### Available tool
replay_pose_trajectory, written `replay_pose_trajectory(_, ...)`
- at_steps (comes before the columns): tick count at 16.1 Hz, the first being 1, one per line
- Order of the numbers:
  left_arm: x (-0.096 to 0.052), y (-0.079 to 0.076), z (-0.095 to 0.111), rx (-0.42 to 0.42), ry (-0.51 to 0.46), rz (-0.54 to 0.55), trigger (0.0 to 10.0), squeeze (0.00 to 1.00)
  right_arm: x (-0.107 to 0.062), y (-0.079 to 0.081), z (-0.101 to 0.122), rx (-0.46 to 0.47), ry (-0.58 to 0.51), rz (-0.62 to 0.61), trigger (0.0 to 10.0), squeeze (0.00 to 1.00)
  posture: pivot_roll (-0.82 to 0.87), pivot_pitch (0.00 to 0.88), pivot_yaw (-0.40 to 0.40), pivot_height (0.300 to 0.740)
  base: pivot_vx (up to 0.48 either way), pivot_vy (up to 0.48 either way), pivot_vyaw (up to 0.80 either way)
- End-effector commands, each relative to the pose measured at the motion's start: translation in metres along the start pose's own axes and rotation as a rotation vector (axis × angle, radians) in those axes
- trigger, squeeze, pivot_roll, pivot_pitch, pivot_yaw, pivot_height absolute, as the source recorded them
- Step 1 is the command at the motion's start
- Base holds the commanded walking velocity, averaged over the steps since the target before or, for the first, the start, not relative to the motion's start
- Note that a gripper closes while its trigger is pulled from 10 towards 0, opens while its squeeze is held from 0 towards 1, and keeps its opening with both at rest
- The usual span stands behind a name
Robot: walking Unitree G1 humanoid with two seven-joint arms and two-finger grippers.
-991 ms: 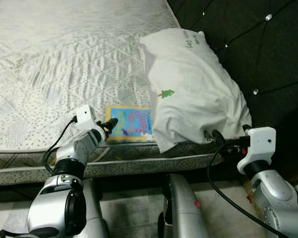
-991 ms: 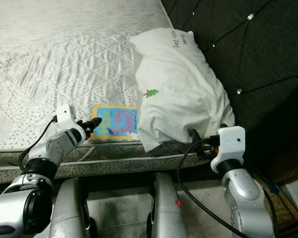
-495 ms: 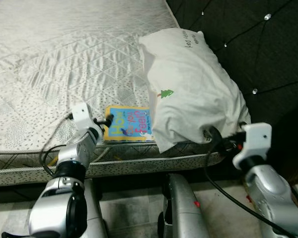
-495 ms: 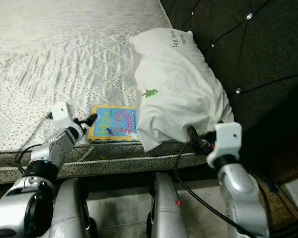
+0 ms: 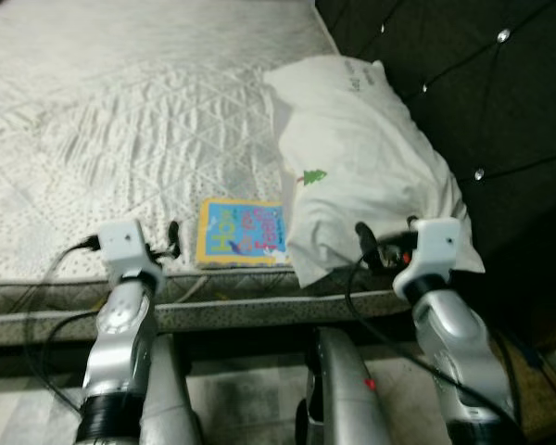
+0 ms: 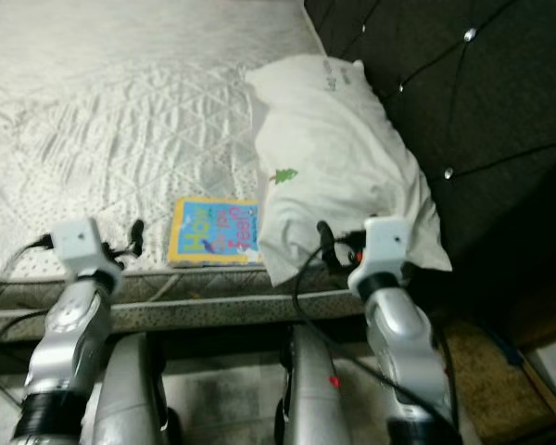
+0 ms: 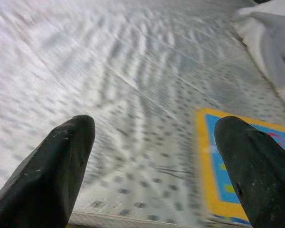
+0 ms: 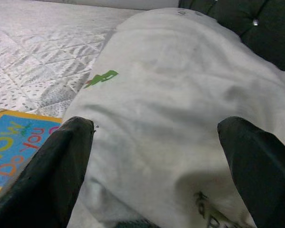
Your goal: Clean up the room
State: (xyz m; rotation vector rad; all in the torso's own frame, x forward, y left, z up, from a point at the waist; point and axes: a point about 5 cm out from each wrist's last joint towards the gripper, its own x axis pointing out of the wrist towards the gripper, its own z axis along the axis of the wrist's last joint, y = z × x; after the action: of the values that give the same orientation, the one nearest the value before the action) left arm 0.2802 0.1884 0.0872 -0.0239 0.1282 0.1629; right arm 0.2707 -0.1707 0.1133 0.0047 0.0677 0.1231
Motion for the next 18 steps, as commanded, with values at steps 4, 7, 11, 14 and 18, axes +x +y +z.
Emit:
replay_pose_trajectory(4,-0.012,-0.017,0.022,0.15,-0.13,-0.064,10.0,0.0,0.025,0.011,0.01,0.041,-0.074,0.003,10.0,0.0,0.05,0.0,-0.024,0.549,0.0,0.0,0.0)
replay_pose_trajectory(7,-0.012,-0.021,0.035,0.15,-0.181,-0.079,10.0,0.0,0.035,0.023,0.019,0.105,-0.123,-0.008,10.0,0.0,0.03,0.0,-0.008,0.583,0.0,0.0,0.0)
replay_pose_trajectory(11,-0.014,-0.013,0.023,0.184,-0.139,-0.078,10.0,0.0,0.023,0.028,0.015,0.112,-0.128,-0.005,10.0,0.0,0.0,0.0,0.015,0.636,0.0,0.0,0.0)
replay_pose_trajectory(14,-0.017,-0.02,0.025,0.196,-0.173,-0.135,10.0,0.0,0.02,0.015,0.002,0.099,-0.099,-0.059,10.0,0.0,0.0,0.0,0.007,0.67,0.0,0.0,0.0)
replay_pose_trajectory(18,-0.016,-0.025,0.03,0.186,-0.179,-0.173,10.0,0.0,0.018,0.011,0.007,0.084,-0.103,-0.062,10.0,0.0,0.0,0.0,-0.01,0.714,0.0,0.0,0.0)
